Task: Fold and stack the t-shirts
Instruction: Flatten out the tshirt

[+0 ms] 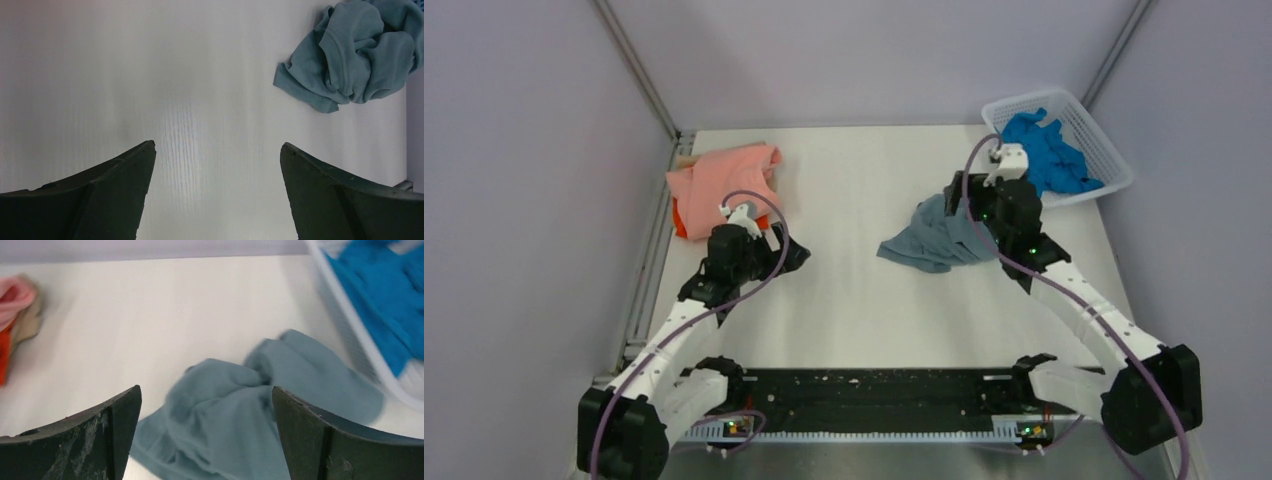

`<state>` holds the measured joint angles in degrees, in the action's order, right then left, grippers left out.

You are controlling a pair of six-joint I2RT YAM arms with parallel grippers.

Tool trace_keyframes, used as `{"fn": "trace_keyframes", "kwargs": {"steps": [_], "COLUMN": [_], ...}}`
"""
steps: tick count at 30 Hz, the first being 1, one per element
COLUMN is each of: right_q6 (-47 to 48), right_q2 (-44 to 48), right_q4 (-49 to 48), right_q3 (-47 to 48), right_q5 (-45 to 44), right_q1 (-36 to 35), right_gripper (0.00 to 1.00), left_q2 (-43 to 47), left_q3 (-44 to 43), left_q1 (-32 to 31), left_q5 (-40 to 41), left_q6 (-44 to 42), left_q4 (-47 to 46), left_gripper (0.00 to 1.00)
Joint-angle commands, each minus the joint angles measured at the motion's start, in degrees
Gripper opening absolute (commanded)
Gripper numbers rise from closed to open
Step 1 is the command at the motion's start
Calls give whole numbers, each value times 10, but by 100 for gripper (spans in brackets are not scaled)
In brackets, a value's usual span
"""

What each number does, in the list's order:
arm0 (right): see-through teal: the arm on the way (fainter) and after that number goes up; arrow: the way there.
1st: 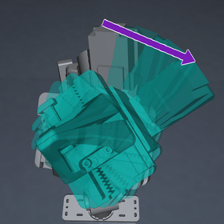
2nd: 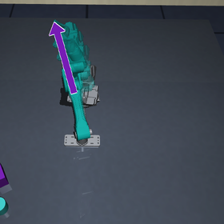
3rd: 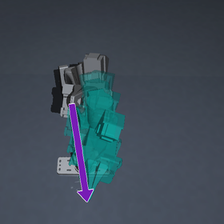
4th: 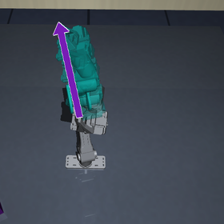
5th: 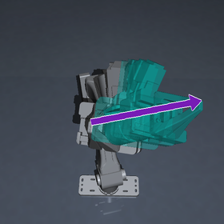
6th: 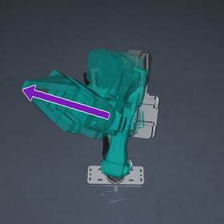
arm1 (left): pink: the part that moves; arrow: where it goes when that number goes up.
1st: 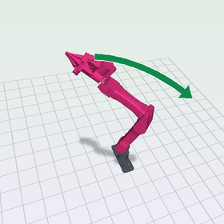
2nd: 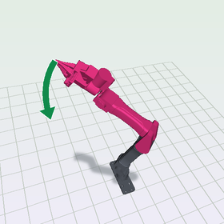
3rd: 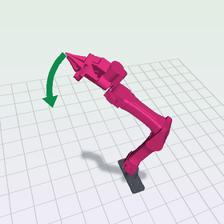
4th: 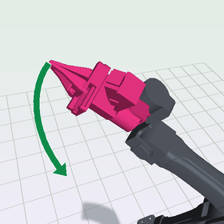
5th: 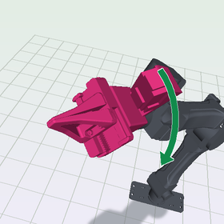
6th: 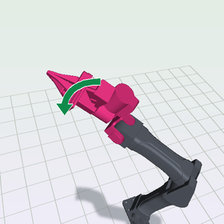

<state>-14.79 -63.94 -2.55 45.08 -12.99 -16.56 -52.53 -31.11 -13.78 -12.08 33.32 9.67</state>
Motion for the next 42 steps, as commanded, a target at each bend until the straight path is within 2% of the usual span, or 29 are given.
{"fn": "trace_keyframes", "kwargs": {"steps": [1,4,8,14,20,23,28,31,36,38,39,40,41,42], "right_q6": [196,252,244,222,220,208,205,199,185,167,156,143,123,110], "right_q2": [-25,-109,-223,-337,-400,-417,-406,-420,-460,-467,-467,-466,-460,-451], "right_q4": [-34,-12,41,89,104,132,108,103,107,100,95,93,90,86], "right_q3": [11,53,137,215,245,258,239,245,269,273,274,275,274,271], "right_q5": [115,128,125,-11,-44,-88,-85,-115,-158,-157,-153,-144,-136,-131], "right_q1": [-98,-137,-157,-159,-159,-159,-159,-159,-151,-144,-138,-131,-125,-120], "right_gripper": [99,99,99,97,90,90,91,90,86,78,66,52,27,12], "left_q2": [-15,-17,-7,1,-27,-35,-49,-56,-52,-47,-46,-44,-43,-43], "left_q3": [-31,-32,-30,-28,-40,-43,-48,-51,-51,-50,-50,-50,-51,-52], "left_q1": [-6,-8,-9,-10,-11,-11,-12,-12,-12,-12,-12,-12,-12,-12], "left_q5": [-17,-18,-13,-4,-12,-9,-10,-13,-9,-7,-6,-6,-6,-4], "left_q6": [3,0,-2,-6,-6,-8,-9,-8,-10,-11,-11,-11,-11,-11], "left_q4": [-37,-33,-28,-27,-25,-23,-28,-28,-23,-22,-21,-20,-18,-15], "left_gripper": [98,98,98,98,97,97,97,97,97,97,97,97,97,97]}}
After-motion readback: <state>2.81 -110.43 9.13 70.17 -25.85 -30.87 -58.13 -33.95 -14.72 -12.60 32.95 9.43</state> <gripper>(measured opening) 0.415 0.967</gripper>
